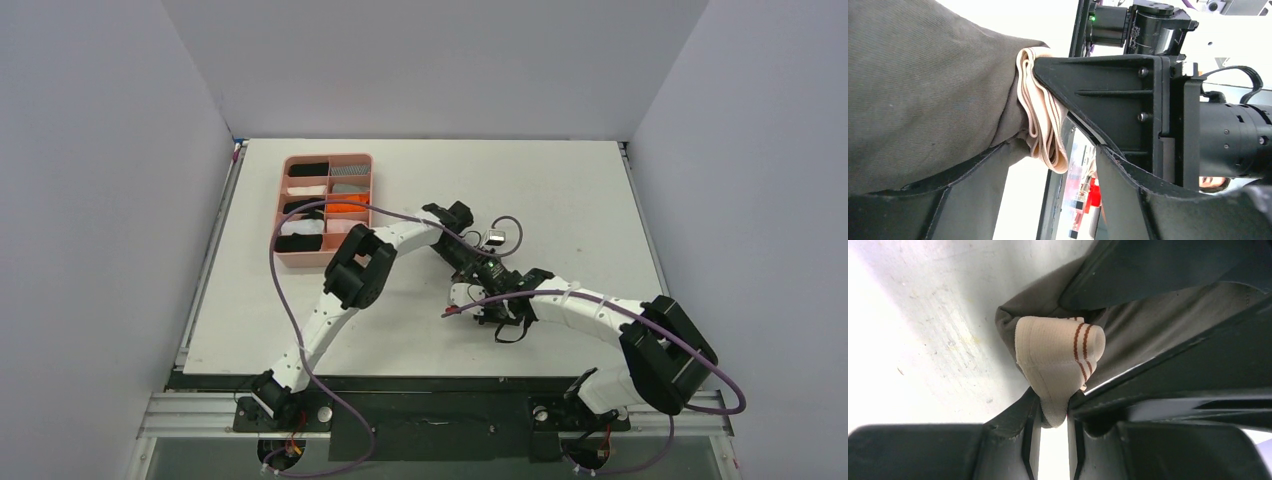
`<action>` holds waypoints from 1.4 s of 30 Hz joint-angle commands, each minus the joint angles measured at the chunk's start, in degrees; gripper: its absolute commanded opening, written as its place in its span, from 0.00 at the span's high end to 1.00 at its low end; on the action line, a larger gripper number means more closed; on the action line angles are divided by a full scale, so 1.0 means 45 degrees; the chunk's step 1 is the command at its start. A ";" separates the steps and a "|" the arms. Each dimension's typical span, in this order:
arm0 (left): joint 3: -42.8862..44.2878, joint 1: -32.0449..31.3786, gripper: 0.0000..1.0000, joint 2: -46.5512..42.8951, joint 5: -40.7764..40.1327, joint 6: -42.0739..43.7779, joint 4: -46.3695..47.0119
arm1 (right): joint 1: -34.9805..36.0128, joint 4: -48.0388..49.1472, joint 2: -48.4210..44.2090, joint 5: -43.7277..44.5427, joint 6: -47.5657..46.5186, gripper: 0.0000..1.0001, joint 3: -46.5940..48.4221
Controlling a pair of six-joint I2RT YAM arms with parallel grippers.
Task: Roll the underwear
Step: Roll the underwear to the center of the board.
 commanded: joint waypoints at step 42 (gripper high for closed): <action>-0.1914 0.5037 0.32 -0.4840 -0.1045 0.4877 -0.4701 | -0.1689 -0.4628 0.2996 -0.4610 -0.0590 1.00 0.3694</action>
